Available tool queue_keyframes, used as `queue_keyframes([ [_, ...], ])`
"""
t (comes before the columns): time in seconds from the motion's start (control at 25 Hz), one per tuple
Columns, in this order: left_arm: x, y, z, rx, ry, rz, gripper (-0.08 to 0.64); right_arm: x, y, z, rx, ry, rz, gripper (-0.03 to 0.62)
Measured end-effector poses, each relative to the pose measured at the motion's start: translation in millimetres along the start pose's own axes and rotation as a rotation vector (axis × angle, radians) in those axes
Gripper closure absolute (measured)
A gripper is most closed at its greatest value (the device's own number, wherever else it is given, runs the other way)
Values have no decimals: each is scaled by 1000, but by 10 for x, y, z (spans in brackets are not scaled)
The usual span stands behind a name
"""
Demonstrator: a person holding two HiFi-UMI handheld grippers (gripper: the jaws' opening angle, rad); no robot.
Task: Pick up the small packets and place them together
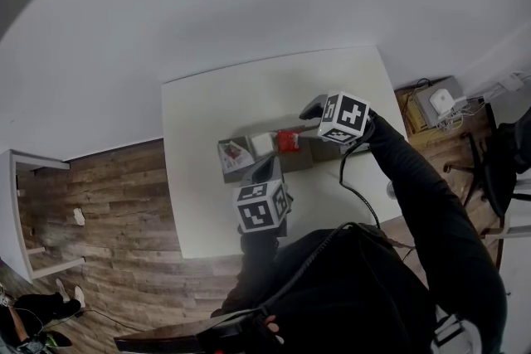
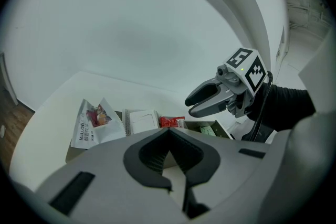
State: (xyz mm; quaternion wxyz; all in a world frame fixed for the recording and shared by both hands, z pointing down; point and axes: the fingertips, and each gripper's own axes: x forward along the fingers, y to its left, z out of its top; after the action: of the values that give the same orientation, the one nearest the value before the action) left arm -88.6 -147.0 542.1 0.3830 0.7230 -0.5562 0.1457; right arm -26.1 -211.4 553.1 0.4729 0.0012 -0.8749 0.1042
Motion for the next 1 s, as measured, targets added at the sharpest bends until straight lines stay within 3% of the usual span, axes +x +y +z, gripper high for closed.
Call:
queue_keyframes([
  [0.28, 35, -128, -49, 27, 20, -24, 560, -468, -64, -668, 85, 46, -81, 453],
  [0.56, 78, -221, -75, 52, 36, -35, 560, -554, -49, -1312, 179, 120, -128, 453],
  [0.84, 71, -237, -92, 52, 39, -35, 560, -371, -76, -1607, 233, 174, -150, 453],
  [1.0, 67, -198, -95, 42, 39, -26, 560, -253, -89, -1680, 223, 220, -138, 416],
])
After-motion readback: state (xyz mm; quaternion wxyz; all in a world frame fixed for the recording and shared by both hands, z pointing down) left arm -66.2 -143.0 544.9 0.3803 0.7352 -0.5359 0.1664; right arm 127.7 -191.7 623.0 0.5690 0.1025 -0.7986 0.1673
